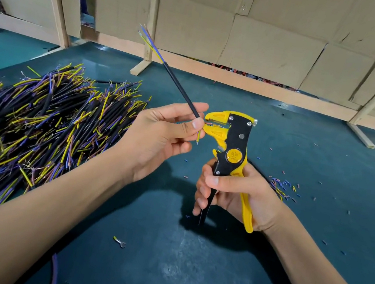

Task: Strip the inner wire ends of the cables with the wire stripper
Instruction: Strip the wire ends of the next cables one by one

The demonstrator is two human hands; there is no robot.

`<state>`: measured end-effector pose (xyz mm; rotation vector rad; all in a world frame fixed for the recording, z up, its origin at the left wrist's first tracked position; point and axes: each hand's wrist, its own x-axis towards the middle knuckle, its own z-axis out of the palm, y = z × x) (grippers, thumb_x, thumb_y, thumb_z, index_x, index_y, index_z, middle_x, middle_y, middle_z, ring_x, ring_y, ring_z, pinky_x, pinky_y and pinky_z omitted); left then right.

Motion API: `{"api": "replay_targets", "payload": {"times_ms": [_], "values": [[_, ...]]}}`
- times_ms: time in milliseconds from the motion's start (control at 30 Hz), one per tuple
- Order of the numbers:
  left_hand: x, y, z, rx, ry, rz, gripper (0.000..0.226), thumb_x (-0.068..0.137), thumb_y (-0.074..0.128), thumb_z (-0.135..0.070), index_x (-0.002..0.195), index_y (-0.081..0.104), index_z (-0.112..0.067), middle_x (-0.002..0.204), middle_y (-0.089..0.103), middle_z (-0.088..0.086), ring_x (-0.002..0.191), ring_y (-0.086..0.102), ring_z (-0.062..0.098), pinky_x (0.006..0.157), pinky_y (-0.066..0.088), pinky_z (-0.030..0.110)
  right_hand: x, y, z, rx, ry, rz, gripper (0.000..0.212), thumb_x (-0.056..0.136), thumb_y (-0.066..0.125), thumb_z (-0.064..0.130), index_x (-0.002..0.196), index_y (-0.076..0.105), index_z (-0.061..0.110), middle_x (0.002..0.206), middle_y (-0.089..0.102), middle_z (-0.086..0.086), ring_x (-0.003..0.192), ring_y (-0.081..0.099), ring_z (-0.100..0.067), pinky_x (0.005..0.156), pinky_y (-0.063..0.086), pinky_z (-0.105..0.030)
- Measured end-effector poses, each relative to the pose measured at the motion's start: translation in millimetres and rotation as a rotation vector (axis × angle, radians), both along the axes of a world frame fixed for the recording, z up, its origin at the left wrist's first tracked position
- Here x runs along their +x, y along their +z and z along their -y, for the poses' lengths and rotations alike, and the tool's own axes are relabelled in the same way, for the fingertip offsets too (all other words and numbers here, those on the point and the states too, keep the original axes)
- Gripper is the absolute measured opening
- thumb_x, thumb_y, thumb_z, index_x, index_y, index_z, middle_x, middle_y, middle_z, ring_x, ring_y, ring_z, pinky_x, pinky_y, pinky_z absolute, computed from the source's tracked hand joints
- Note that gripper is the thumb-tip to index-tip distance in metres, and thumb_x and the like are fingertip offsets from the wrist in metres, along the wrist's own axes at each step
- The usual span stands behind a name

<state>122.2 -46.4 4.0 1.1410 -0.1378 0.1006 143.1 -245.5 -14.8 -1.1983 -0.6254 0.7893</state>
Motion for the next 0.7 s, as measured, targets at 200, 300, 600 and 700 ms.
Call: {"api": "replay_targets", "payload": {"times_ms": [200,300,600,700], "values": [[-1,6,-5,0.002,-0.053,-0.042,0.03,0.078,0.073,-0.009,0.108,0.077,-0.013,0.076,0.068,-0.003,0.068,0.063,0.012,0.061,0.046,0.02,-2,4,-1,-0.003,-0.007,0.039,0.008,0.087,0.06,0.0,0.079,0.059,0.003,0.067,0.053,-0.015,0.058,0.055,-0.03,0.066,0.055,-0.047],[-1,8,-6,0.003,-0.072,-0.051,0.029,0.079,0.073,-0.009,0.106,0.078,-0.014,0.072,0.067,-0.003,0.066,0.062,0.012,0.062,0.047,0.02,-3,3,-4,0.002,-0.024,0.042,0.014,0.086,0.064,0.002,0.073,0.06,0.005,0.064,0.05,-0.014,0.053,0.052,-0.028,0.061,0.053,-0.045],[-3,11,-10,-0.001,-0.095,-0.067,0.024,0.076,0.074,-0.007,0.098,0.08,-0.015,0.073,0.068,-0.001,0.067,0.065,0.012,0.058,0.047,0.019,-4,2,-7,-0.001,-0.033,0.037,0.017,0.082,0.069,0.013,0.069,0.06,0.007,0.058,0.047,-0.01,0.046,0.048,-0.025,0.056,0.053,-0.041],[-3,12,-12,0.021,-0.099,-0.067,0.023,0.074,0.074,-0.008,0.095,0.081,-0.016,0.073,0.068,0.0,0.067,0.064,0.012,0.058,0.047,0.02,-3,1,-7,-0.01,-0.031,0.024,0.018,0.082,0.07,0.013,0.069,0.058,0.006,0.056,0.046,-0.009,0.044,0.047,-0.024,0.054,0.052,-0.039]]}}
